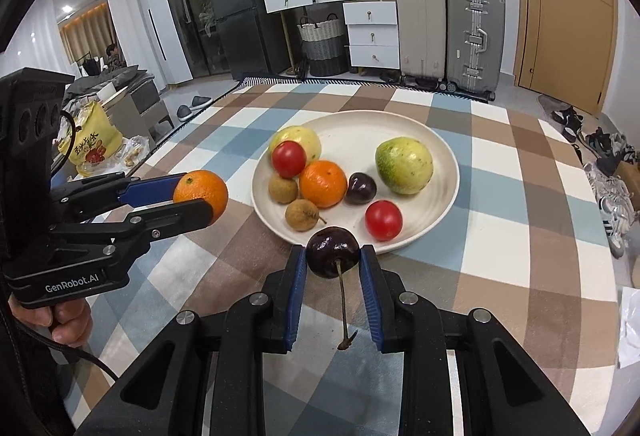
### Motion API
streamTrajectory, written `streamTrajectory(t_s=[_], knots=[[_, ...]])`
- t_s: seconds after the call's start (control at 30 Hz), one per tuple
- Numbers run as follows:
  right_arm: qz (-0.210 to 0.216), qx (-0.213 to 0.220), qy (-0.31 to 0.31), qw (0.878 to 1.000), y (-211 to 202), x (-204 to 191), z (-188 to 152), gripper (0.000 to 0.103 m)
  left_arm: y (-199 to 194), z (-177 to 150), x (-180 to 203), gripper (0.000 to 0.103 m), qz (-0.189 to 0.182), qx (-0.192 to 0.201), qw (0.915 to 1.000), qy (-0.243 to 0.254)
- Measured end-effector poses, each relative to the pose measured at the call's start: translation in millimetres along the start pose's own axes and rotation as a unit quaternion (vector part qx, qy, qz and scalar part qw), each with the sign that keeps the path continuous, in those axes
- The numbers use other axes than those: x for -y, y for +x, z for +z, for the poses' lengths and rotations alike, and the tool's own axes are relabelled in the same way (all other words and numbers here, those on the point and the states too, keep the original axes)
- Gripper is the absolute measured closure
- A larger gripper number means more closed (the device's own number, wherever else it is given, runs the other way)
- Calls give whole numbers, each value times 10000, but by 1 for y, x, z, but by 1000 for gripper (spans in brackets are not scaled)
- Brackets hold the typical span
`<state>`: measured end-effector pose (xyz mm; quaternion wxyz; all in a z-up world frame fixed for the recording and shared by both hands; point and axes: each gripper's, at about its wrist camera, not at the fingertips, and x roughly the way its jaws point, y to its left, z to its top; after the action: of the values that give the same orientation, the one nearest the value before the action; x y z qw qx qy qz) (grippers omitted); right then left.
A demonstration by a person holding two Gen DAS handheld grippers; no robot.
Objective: Organize fruits
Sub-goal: 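Carry the orange and cherry over the white plate and open both tools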
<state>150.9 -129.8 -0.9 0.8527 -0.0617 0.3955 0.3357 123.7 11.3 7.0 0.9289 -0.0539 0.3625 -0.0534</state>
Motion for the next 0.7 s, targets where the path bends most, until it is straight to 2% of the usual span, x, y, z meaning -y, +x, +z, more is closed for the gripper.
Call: streamTrajectory(t_s=[0.7], knots=[[-22, 237, 166, 9996, 5, 26, 34, 76, 33, 54, 2, 65, -1, 180, 9996, 213]])
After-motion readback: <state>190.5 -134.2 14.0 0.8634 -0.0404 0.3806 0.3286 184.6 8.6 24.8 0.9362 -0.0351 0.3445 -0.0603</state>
